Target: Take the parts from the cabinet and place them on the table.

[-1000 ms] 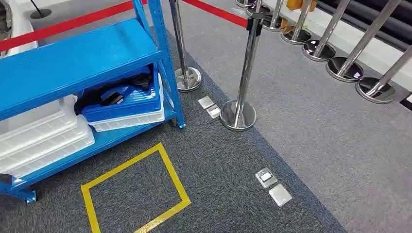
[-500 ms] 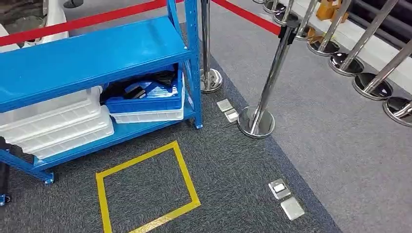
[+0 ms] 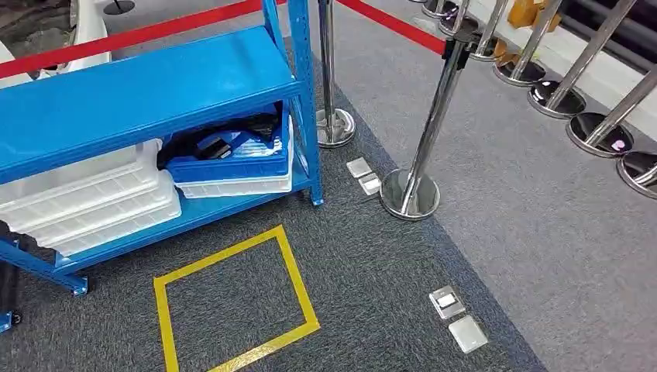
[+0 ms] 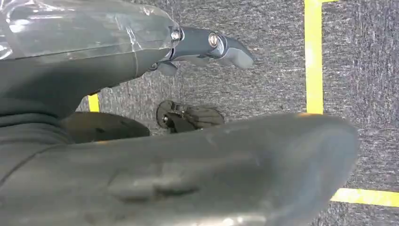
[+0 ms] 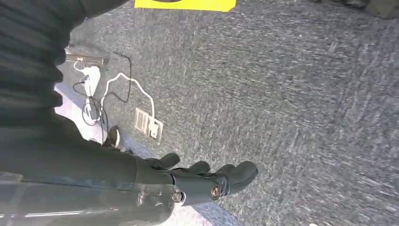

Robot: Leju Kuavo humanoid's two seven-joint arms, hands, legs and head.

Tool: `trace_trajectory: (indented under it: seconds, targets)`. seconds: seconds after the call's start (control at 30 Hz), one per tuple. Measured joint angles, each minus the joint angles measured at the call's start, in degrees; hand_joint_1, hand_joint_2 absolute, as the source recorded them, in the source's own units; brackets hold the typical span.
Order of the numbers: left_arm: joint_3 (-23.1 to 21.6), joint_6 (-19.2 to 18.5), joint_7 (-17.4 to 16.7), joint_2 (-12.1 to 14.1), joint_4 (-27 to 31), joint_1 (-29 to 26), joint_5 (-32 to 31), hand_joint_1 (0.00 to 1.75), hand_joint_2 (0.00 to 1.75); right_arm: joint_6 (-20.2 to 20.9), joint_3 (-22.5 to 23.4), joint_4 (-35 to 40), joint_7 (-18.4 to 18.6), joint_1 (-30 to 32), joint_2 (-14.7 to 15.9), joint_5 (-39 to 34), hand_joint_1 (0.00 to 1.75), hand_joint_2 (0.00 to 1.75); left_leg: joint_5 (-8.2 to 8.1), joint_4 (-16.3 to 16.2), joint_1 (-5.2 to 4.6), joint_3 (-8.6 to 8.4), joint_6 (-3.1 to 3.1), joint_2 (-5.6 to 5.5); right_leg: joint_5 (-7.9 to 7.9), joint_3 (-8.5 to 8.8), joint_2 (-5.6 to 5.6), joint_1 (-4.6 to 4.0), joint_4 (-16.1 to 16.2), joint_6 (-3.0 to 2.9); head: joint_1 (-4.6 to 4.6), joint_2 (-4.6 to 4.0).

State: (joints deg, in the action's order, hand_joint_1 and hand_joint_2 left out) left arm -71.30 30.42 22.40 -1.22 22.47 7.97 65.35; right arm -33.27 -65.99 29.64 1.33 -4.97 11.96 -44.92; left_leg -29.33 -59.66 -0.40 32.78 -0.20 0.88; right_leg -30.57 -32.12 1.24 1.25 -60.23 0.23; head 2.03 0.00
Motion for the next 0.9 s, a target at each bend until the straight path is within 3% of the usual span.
trace_trajectory:
  seconds: [0.1,0.13,0.17,0.2,0.27,0.3,0.33,0.37,0.43,0.47,0.5,0.53,0.6,0.67,0.7,0.8,0.83,0.9]
  targets:
    - [0.0,0.0,0.1,0.0,0.0,-0.2,0.1,0.00,0.00,0.0,0.0,0.0,0.0,-0.1,0.0,0.0,0.00,1.75,0.01,0.1,-0.34,0.11,0.69,-0.59,0.16,0.44,0.37,0.34,0.7,0.94,0.00,0.00]
    - [0.0,0.0,0.1,0.0,0.0,-0.1,0.1,0.00,0.00,0.1,0.0,0.0,0.0,-0.2,0.0,0.0,0.00,1.75,0.39,0.9,0.03,-0.33,1.23,-0.72,0.06,0.70,0.50,0.12,0.9,1.39,0.04,0.00]
    - [0.0,0.0,0.2,0.0,0.0,-0.1,0.1,0.00,0.00,0.0,0.0,0.0,0.0,-0.2,0.0,0.0,0.00,1.75,0.80,1.6,0.27,-0.79,1.52,-0.72,-0.56,0.66,-0.03,0.38,-0.2,1.40,0.13,0.00]
    - [0.0,0.0,0.2,0.0,0.0,0.0,0.1,0.00,0.00,0.1,0.0,0.0,0.0,-0.3,0.0,0.0,0.00,1.75,0.93,1.9,0.31,-0.95,2.01,-0.81,-2.73,-0.95,-0.62,0.24,-3.3,1.47,0.26,0.00]
    - [0.0,0.0,0.2,-0.1,0.0,-0.1,0.1,0.00,0.00,0.1,0.0,0.0,0.0,-0.3,0.0,0.0,0.00,1.75,0.84,1.9,0.18,-0.90,2.32,-0.87,-6.79,-4.97,-0.96,0.13,-11.4,1.66,0.74,0.00]
    - [0.0,0.0,0.2,-0.1,0.0,-0.1,0.1,0.00,0.00,0.1,0.0,0.0,0.0,-0.2,0.0,0.0,0.00,1.75,0.79,1.9,0.05,-0.92,2.40,-1.02,-8.08,-7.17,-0.99,0.12,-15.6,1.78,0.79,0.00]
    - [0.0,0.0,0.2,-0.1,0.0,-0.2,0.1,0.00,0.00,0.1,0.0,0.0,0.0,-0.1,0.0,0.0,0.00,1.75,0.76,1.8,0.00,-0.92,2.42,-1.23,-7.86,-7.88,-0.99,0.13,-16.8,1.82,0.83,0.00]
    - [0.0,0.0,0.2,-0.1,0.0,-0.2,0.1,0.00,0.00,0.1,0.0,0.0,0.0,0.0,0.0,0.0,0.00,1.75,0.72,1.7,-0.01,-0.95,2.41,-1.57,-6.11,-7.45,-0.99,0.13,-15.4,1.82,0.85,0.00]
    - [0.0,0.0,0.2,-0.1,0.0,-0.2,0.1,0.00,0.00,0.2,0.0,0.0,0.0,0.0,0.1,0.0,0.00,1.75,0.35,1.3,0.04,-1.14,2.08,-2.20,-0.37,-2.93,-1.20,0.17,-5.5,1.61,1.03,0.00]
    - [0.0,0.0,0.2,-0.2,0.0,-0.1,0.1,0.00,0.00,0.3,0.0,0.0,0.0,-0.1,0.1,0.0,0.00,1.75,0.11,1.0,0.05,-1.15,1.87,-2.35,1.37,-1.00,-1.70,0.24,-1.5,1.53,1.14,0.00]
    - [0.0,0.0,0.2,-0.2,0.0,-0.1,0.2,0.00,0.00,0.3,0.0,0.0,0.1,-0.1,0.1,0.0,0.00,1.75,-0.21,0.6,-0.16,-0.96,1.49,-2.43,0.07,-0.49,-2.54,0.20,-0.4,1.28,1.16,0.00]
    - [0.0,0.0,0.2,-0.2,0.0,-0.1,0.2,0.00,0.00,0.4,0.0,0.0,0.1,-0.1,0.0,0.0,0.00,1.75,-0.46,0.2,-0.27,-0.80,1.15,-2.78,0.50,-0.49,-2.16,0.10,0.1,0.72,1.23,0.00]
    - [0.0,0.0,0.2,-0.2,0.0,-0.1,0.2,0.00,0.00,0.4,0.0,0.0,0.2,0.0,0.0,0.0,0.00,1.75,-0.34,0.5,-0.17,-0.85,0.79,-2.86,0.45,-0.49,-1.89,-0.25,0.1,0.33,0.85,0.00]
    - [0.0,0.0,0.2,-0.2,0.0,-0.2,0.2,0.00,0.00,0.5,0.0,0.0,0.3,-0.1,0.0,0.0,0.00,1.75,-1.06,-0.5,-0.01,-0.85,0.14,-2.79,0.85,-0.37,-1.22,0.21,0.5,-0.42,0.87,0.00]
    - [0.0,0.0,0.2,-0.2,0.0,-0.1,0.2,0.00,0.00,0.5,0.0,0.0,0.3,-0.1,0.0,0.0,0.00,1.75,-2.47,-2.4,-0.08,0.01,-0.37,-2.25,0.83,-0.36,-1.20,0.29,0.5,-0.58,0.37,0.00]
    - [0.0,0.0,0.2,-0.2,0.0,-0.2,0.2,0.00,0.00,0.5,0.0,0.0,0.4,0.0,0.1,0.0,0.00,1.75,-8.15,-14.9,0.60,6.08,-1.25,-1.64,0.59,-0.30,-0.26,0.20,0.5,-0.92,0.04,0.00]
    - [0.0,0.0,0.2,-0.2,0.0,-0.3,0.2,0.00,0.00,0.5,0.0,0.0,0.5,0.0,0.1,0.0,0.00,1.75,-8.33,-17.1,0.69,7.34,-1.35,-1.54,0.55,-0.28,-0.06,0.21,0.5,-0.91,0.04,0.00]
    - [0.0,0.0,0.2,-0.2,0.0,-0.4,0.3,0.00,0.00,0.5,0.0,0.0,0.5,0.0,0.1,0.0,0.00,1.75,-6.36,-15.5,0.82,6.84,-1.30,-1.43,0.42,-0.10,0.26,0.23,0.5,-0.82,0.04,0.00]
